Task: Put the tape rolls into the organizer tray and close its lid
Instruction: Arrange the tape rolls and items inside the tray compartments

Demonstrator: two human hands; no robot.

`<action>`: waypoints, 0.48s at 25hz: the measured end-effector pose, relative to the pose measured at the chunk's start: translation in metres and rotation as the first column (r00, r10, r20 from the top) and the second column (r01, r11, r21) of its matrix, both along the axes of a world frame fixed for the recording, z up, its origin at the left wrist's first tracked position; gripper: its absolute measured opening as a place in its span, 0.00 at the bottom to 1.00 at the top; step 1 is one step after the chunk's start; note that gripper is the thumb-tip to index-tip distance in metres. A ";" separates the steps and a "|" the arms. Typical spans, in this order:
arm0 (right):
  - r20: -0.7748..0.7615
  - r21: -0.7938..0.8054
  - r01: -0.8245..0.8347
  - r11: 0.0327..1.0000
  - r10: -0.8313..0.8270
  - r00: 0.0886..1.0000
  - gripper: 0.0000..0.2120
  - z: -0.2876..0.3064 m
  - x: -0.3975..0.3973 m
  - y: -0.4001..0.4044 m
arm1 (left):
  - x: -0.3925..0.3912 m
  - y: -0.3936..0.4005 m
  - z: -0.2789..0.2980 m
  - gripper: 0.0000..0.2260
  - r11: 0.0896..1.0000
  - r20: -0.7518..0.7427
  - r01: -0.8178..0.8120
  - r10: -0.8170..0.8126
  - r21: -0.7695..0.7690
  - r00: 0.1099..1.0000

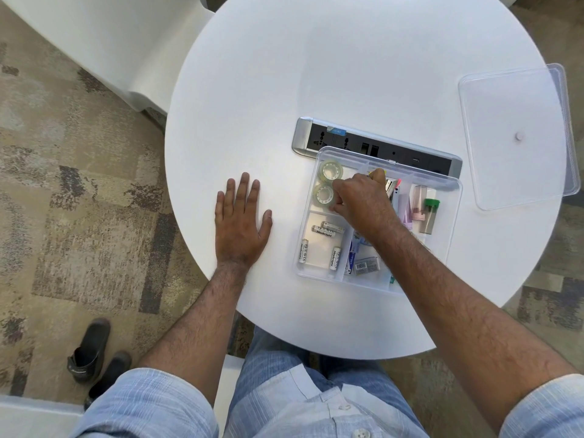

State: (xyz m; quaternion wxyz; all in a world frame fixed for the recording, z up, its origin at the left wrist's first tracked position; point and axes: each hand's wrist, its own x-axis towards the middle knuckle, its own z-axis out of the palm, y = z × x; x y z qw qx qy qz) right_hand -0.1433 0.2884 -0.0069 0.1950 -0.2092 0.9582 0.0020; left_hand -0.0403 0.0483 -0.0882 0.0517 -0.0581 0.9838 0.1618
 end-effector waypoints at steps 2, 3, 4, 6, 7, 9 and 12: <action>-0.008 -0.019 0.000 1.000 0.000 1.000 0.17 -0.001 0.002 0.002 | 0.001 0.000 0.000 0.30 1.000 -0.002 0.000 0.000 0.007 1.000; -0.005 -0.027 0.003 1.000 -0.004 1.000 0.17 -0.001 0.003 0.003 | 0.000 0.000 -0.001 0.30 1.000 -0.003 0.000 0.000 0.009 1.000; -0.001 -0.037 0.012 0.999 -0.012 1.000 0.18 -0.001 0.003 0.004 | 0.000 0.000 -0.001 0.30 1.000 -0.003 0.001 -0.001 0.010 1.000; 0.001 -0.069 0.033 0.997 -0.033 0.999 0.19 -0.001 0.003 0.006 | 0.000 0.000 -0.001 0.30 1.000 -0.001 0.001 -0.001 0.009 1.000; -0.002 -0.089 0.038 0.995 -0.038 0.999 0.20 0.000 0.002 0.006 | 0.000 0.000 -0.001 0.30 1.000 0.001 0.000 0.000 0.008 1.000; -0.019 -0.112 0.041 0.993 -0.044 0.999 0.19 0.003 0.001 0.005 | 0.000 0.000 -0.002 0.30 1.000 0.002 0.002 -0.002 0.009 1.000; -0.071 -0.118 0.029 0.993 -0.038 0.997 0.15 0.009 -0.002 0.006 | 0.000 -0.001 -0.003 0.30 1.000 0.000 0.004 -0.004 0.013 1.000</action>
